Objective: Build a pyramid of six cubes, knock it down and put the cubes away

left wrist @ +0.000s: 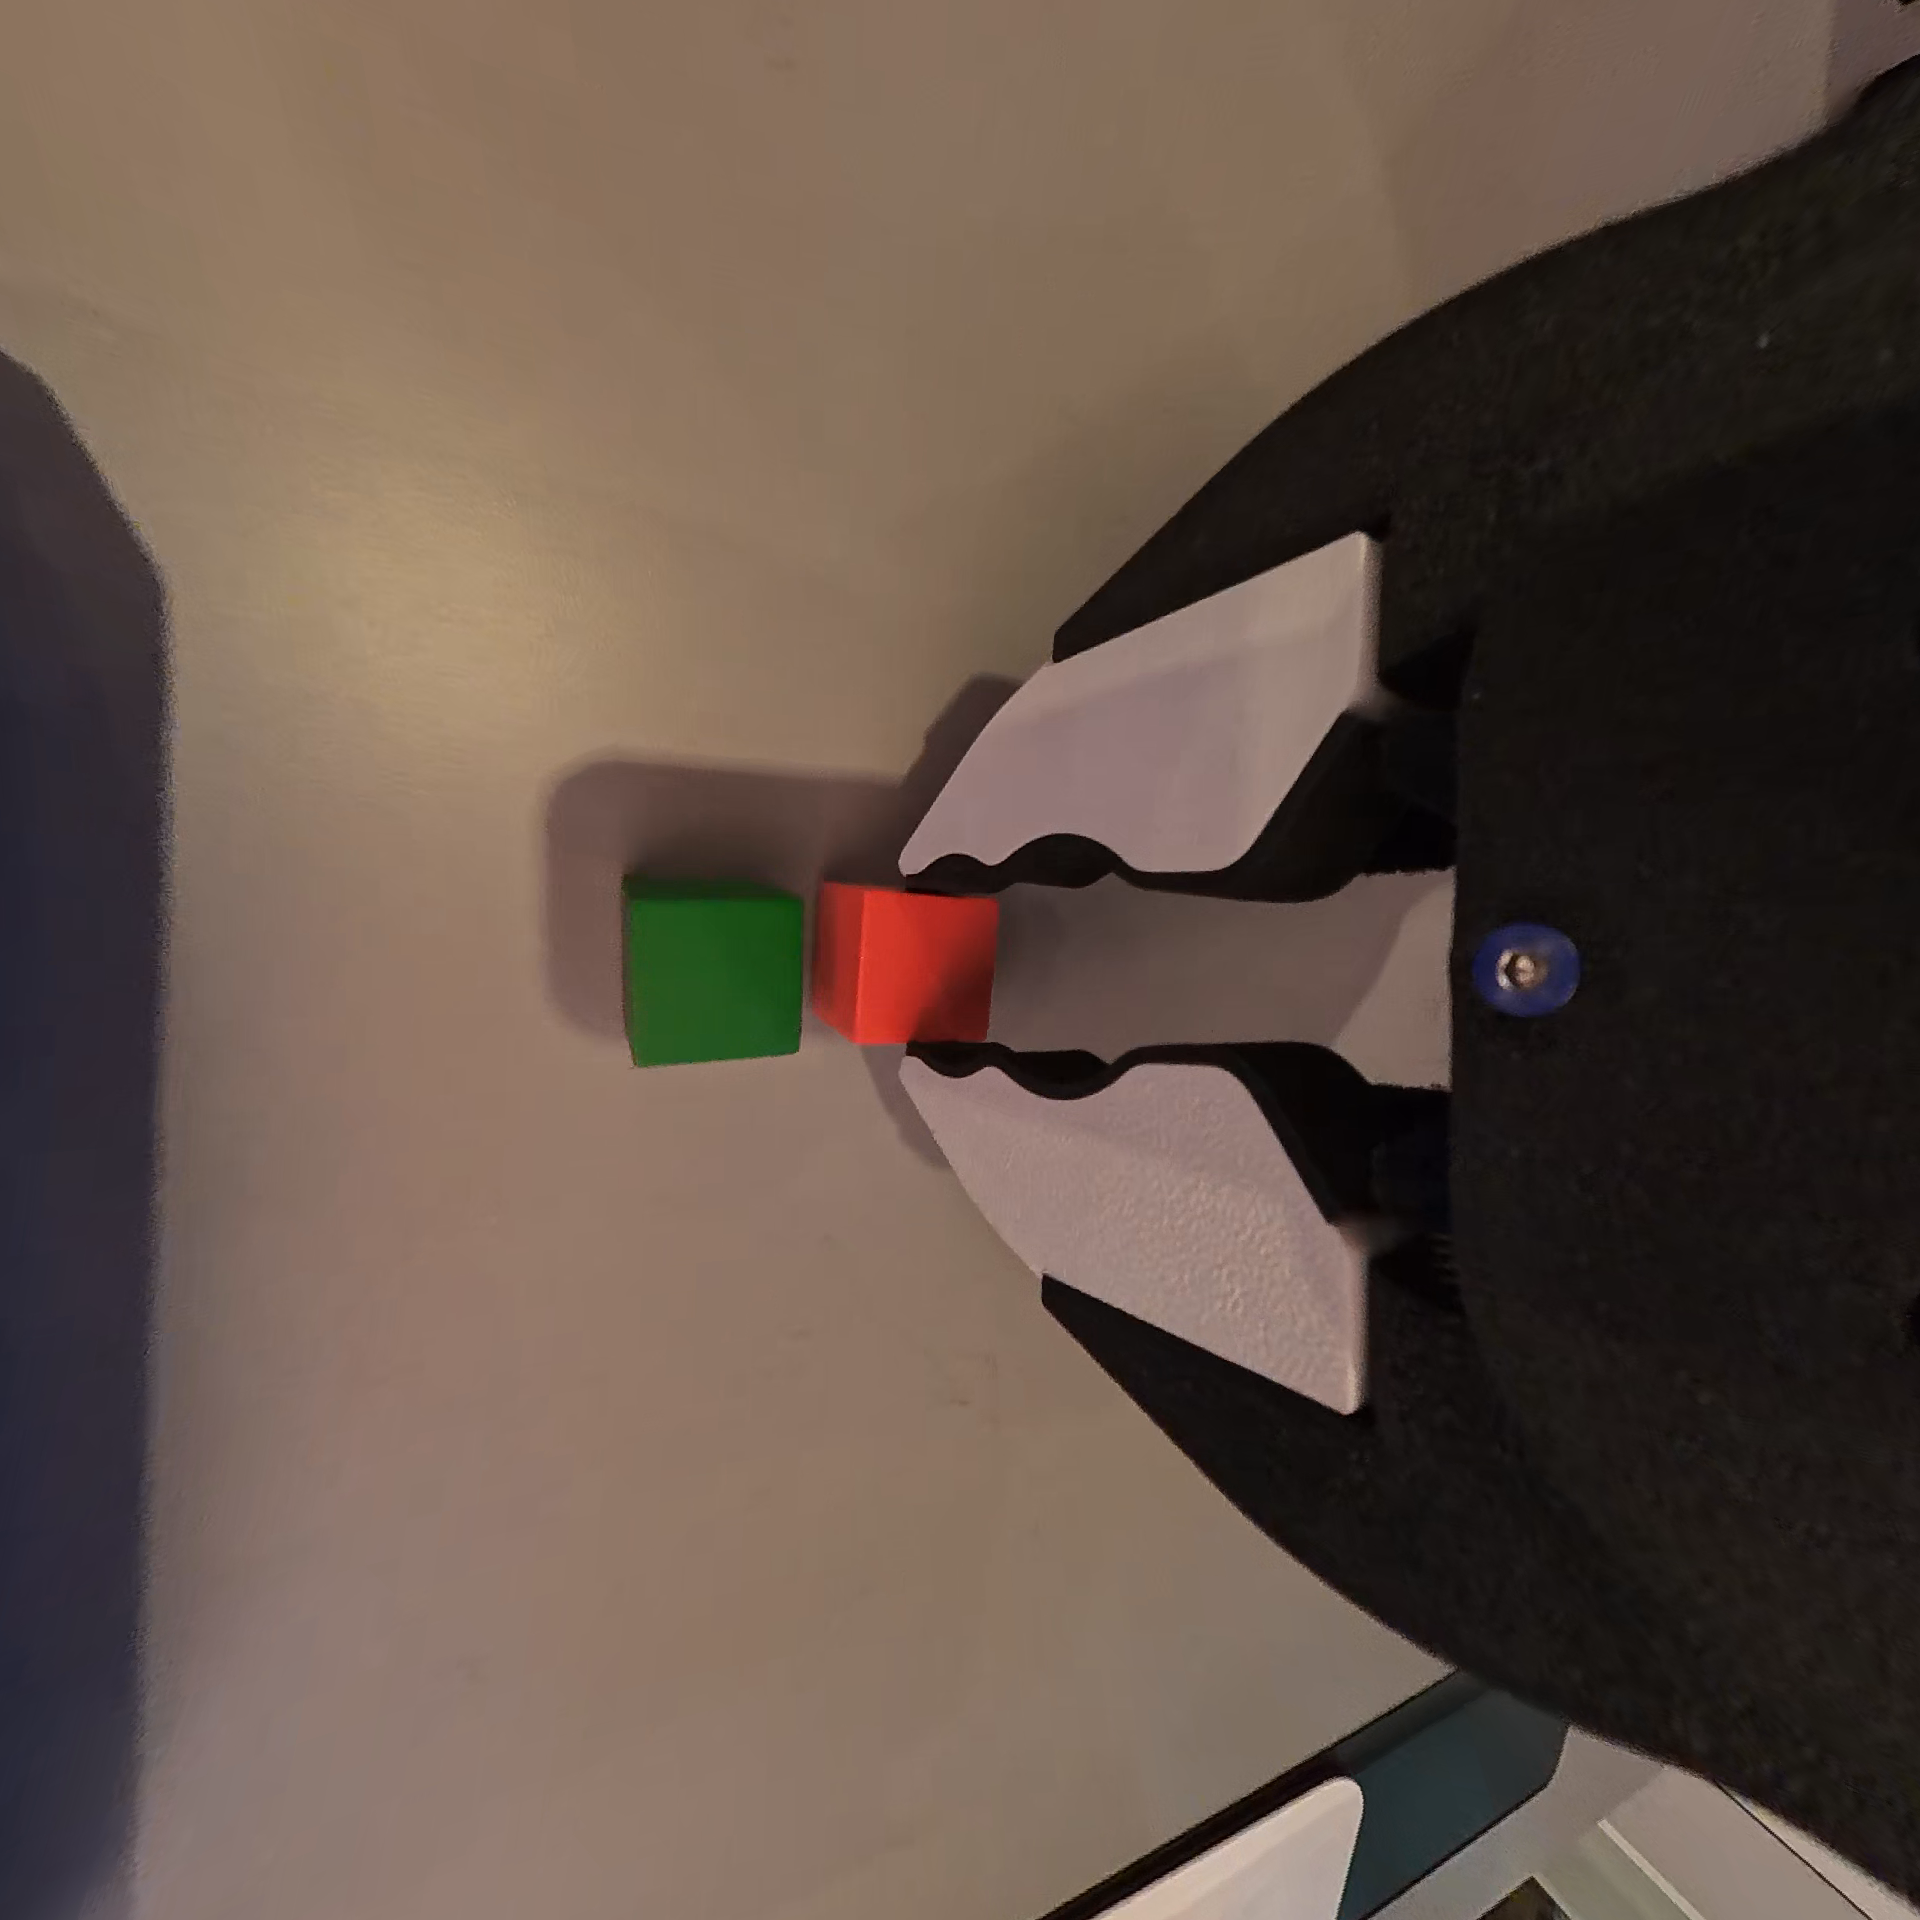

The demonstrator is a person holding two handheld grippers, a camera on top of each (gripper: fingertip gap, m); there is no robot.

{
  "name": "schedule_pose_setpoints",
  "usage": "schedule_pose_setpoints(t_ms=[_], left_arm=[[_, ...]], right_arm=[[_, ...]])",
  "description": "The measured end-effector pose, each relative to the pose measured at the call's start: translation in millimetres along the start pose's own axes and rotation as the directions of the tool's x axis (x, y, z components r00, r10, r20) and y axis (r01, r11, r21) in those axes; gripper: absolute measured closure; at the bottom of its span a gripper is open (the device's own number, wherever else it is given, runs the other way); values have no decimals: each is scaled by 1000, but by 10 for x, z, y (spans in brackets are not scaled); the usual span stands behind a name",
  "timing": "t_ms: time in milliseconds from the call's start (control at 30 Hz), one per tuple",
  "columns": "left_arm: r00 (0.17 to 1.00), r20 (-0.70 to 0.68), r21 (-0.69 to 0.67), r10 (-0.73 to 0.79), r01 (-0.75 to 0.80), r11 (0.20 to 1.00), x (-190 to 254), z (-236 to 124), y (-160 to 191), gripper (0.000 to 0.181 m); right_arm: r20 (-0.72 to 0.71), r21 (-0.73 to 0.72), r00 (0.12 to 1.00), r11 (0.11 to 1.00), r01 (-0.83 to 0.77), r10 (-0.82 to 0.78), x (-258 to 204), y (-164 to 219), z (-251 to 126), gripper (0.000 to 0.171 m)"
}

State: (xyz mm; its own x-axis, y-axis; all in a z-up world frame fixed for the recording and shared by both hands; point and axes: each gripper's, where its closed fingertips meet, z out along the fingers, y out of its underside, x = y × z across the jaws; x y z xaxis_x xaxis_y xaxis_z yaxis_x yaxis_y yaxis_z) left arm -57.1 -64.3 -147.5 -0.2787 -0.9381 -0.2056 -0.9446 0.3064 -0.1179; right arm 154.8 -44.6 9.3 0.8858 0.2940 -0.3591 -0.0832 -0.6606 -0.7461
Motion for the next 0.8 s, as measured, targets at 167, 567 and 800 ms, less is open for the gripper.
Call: schedule_pose_setpoints(t_ms=[167,567,800], left_arm=[[1000,0,4,14,-14,1000,-6,10,-47,154],[999,10,-6,47,-47,999,-30,16,-86,154],[999,-1,-2,33,-33,999,-30,29,-95,150]], right_arm=[[0,0,1000,1000,-3,3,12,1,-5,114],[2,-3,1000,1000,-12,12,30,19,-7,114],[1,-19,1000,1000,-20,20,54,47,16,114]])
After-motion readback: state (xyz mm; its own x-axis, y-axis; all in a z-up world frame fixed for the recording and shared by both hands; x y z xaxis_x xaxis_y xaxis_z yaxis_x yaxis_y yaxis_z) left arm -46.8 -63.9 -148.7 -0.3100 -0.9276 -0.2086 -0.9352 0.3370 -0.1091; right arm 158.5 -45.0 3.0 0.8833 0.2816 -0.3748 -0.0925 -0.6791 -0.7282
